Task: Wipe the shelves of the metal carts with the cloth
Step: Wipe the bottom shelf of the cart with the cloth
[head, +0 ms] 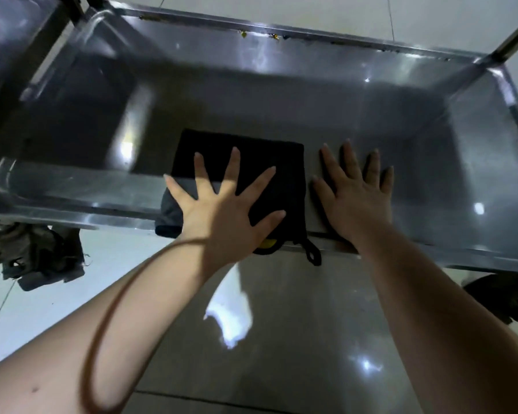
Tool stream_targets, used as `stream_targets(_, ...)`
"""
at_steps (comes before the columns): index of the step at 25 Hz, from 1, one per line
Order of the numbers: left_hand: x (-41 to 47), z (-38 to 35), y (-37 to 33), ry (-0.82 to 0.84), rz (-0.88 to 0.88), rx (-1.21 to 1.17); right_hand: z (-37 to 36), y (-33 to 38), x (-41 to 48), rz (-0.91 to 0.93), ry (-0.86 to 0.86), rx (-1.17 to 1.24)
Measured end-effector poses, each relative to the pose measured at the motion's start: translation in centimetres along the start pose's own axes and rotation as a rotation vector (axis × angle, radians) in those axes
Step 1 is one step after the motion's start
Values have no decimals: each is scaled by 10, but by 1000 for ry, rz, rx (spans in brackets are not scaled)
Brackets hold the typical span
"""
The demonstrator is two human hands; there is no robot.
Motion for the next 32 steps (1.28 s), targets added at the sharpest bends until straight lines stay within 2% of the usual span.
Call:
stream_targets(3,46,3,2,-23,5,-22,1,0,2,-10,-10,1)
stream_targets(8,145,22,-3,89,-5,-49,-2,0,4,-13,26,-16)
stream_targets(11,160,25,-3,92,-7,-50,0,0,6,-9,27,-2)
stream_targets(15,128,20,1,24,-11,-67,0,-2,4,-12,20,11)
stream_targets(19,56,10,5,0,-26,-29,1,-2,5,-10,22,26)
stream_targets(24,-20,5,89,114,148,-139,4,-2,2,-27,-1,44)
stream_targets(28,-5,17,83,9,239,-271,4,-1,3,-40,0,21)
stream_targets(32,2,9,59,-62,219,-124,1,-3,2,-57,45,4)
Point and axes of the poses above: each hand's wrist, its own x-axis towards the middle knuckle, its own z-axis out of the back of the hand, y = z × x, the point moved 10 cm from there along x, towards the middle knuckle, and after that the axes turned 3 degrees about -y, right-handed, at the moved point
